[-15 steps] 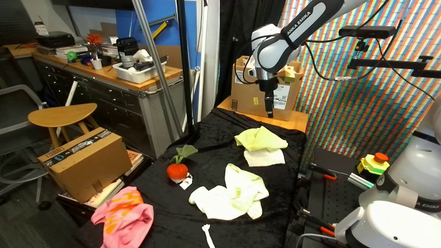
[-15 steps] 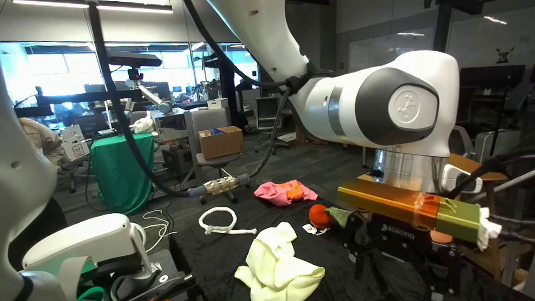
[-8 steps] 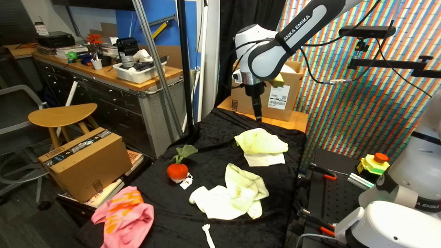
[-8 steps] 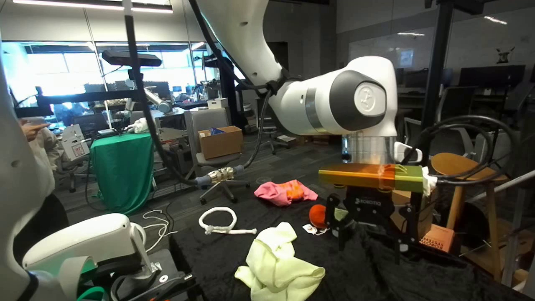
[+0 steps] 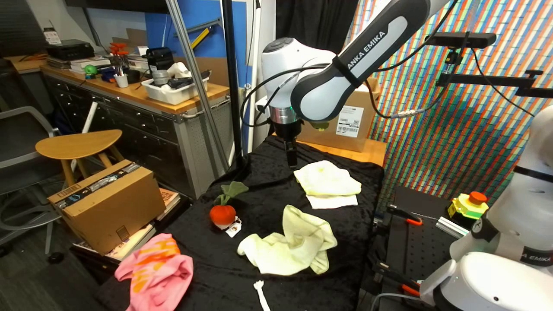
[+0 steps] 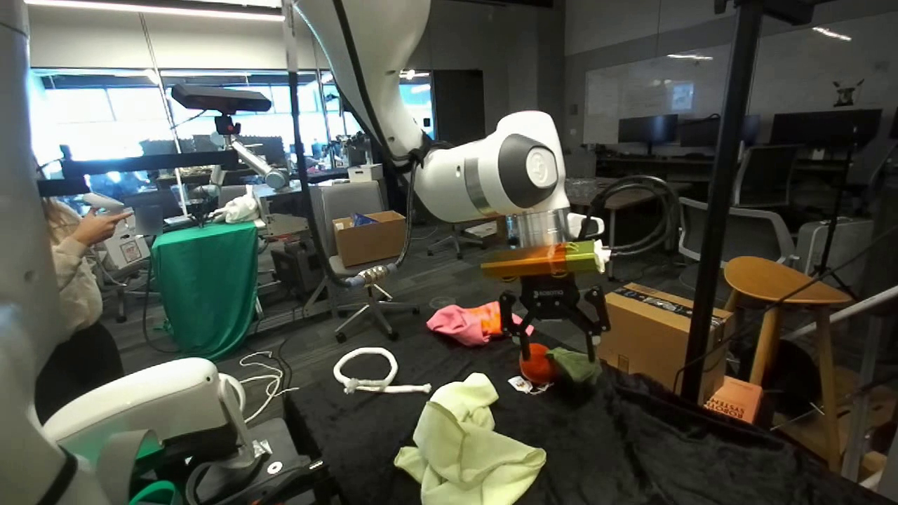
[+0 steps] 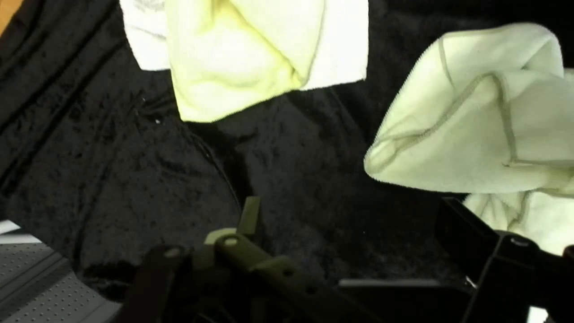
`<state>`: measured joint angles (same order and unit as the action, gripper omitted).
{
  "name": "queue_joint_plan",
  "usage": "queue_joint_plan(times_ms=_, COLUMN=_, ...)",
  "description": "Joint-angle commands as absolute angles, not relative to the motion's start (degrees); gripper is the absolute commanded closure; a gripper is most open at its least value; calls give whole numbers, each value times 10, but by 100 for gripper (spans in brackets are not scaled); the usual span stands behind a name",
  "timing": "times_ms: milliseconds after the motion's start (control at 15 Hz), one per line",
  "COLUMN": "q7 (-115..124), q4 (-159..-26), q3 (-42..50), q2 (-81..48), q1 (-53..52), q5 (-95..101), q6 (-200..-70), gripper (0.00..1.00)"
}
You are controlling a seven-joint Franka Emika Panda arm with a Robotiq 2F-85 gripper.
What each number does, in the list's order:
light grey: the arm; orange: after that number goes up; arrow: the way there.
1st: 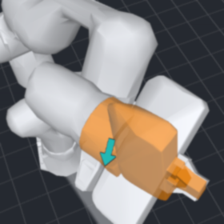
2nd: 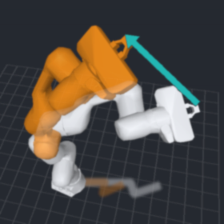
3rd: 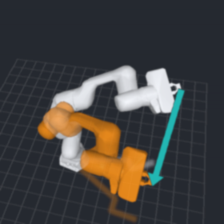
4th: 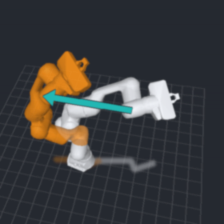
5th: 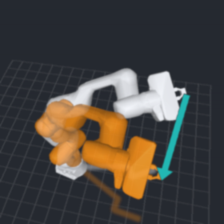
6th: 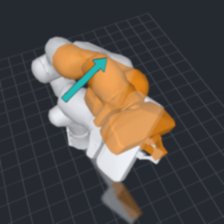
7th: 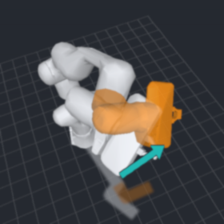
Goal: Pile up all the objects on the table
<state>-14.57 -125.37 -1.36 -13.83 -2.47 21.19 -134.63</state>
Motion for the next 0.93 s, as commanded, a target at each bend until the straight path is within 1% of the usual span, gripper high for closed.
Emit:
queue_joint_plan(times_ms=0, q7=-111, q4=-1208, q3=-25, q2=-176, q1=-55, q5=239, q6=-1339, gripper=0)
queue_joint_plan(times_ms=400, q7=-84, q4=-1123, q3=-36, q2=-239, q1=-107, q5=267, q6=-1313, gripper=0)
queue_joint_plan(times_ms=867, q7=-9, q4=-1013, q3=-30, q2=-337, q1=-144, q5=250, q6=-1332, gripper=0)
